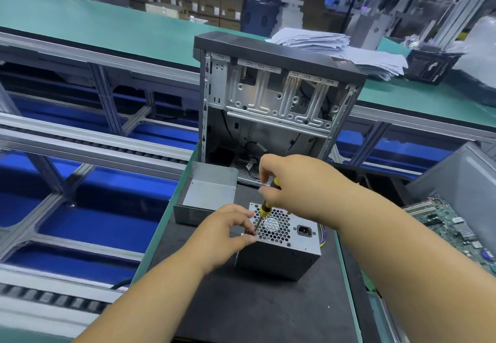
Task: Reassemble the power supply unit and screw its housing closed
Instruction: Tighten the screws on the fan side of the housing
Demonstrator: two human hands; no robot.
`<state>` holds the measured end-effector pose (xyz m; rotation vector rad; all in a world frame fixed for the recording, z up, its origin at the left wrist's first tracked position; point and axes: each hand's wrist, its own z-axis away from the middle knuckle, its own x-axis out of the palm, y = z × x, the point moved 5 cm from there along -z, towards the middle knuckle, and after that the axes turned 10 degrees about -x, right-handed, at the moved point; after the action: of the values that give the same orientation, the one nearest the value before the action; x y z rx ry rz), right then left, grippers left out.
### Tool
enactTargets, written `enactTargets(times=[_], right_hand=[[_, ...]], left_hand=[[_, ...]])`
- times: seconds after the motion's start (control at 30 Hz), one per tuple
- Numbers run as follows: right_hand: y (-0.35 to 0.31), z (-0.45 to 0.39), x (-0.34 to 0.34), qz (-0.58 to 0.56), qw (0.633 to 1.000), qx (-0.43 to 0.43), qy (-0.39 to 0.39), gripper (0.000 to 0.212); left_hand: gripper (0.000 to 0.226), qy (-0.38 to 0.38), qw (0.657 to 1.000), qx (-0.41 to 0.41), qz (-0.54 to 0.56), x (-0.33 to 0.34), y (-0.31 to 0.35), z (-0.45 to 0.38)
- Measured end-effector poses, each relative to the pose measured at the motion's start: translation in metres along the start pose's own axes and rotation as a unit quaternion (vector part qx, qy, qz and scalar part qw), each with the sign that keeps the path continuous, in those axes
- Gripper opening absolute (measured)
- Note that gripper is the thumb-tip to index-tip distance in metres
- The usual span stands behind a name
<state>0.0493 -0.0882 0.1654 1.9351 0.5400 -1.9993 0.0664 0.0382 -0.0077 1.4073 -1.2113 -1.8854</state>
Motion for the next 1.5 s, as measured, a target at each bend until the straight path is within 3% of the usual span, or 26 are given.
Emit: enactTargets(times=[0.17, 0.27, 0.37, 0.5, 0.67, 0.8, 0.87, 1.07, 1.27, 1.4, 1.5], right_hand=[[0.003, -0.003, 0.007, 0.082, 0.996, 0.031, 0.023, 0.037], [0.0, 0.001, 0.007, 0.037, 0.998, 0.009, 0.048, 0.021], [-0.003, 0.004, 0.003, -0.009, 0.998, -0.02, 0.06, 0.023], [0.001, 0.004, 0.002, 0.036, 0.997, -0.014, 0.063, 0.018], [0.003, 0.002, 0.008, 0.074, 0.996, 0.01, 0.055, 0.046], [0.001, 0.005, 0.006, -0.043, 0.998, -0.006, 0.045, 0.022], [0.002, 0.006, 0.005, -0.055, 0.997, -0.014, 0.048, 0.03], [0.005, 0.004, 0.009, 0.06, 0.995, 0.024, 0.082, 0.033], [-0.001, 0.008, 0.008, -0.061, 0.995, -0.022, 0.076, 0.044], [0.002, 0.007, 0.007, 0.005, 0.998, -0.01, 0.065, 0.029], [0.002, 0.007, 0.006, 0.054, 0.997, 0.002, 0.049, 0.037]], left_hand=[[0.013, 0.0, 1.0, 0.004, 0.005, 0.001, 0.0, -0.001], [0.014, 0.0, 1.0, 0.005, 0.009, 0.0, -0.001, 0.0], [0.015, -0.001, 1.0, 0.005, 0.01, 0.001, -0.001, -0.001], [0.02, -0.003, 1.0, 0.004, 0.014, 0.001, 0.001, -0.001], [0.021, 0.0, 1.0, 0.009, 0.016, 0.0, 0.002, -0.001], [0.022, 0.003, 1.0, 0.007, 0.022, 0.0, 0.003, 0.0], [0.023, 0.004, 1.0, 0.004, 0.018, 0.0, 0.003, 0.0], [0.025, 0.007, 1.0, 0.007, 0.017, 0.001, 0.003, 0.001], [0.025, 0.006, 1.0, 0.004, 0.023, 0.002, 0.002, 0.001], [0.024, 0.011, 1.0, 0.007, 0.019, 0.002, 0.002, 0.001], [0.02, 0.013, 1.0, 0.008, 0.015, 0.002, 0.002, 0.001]])
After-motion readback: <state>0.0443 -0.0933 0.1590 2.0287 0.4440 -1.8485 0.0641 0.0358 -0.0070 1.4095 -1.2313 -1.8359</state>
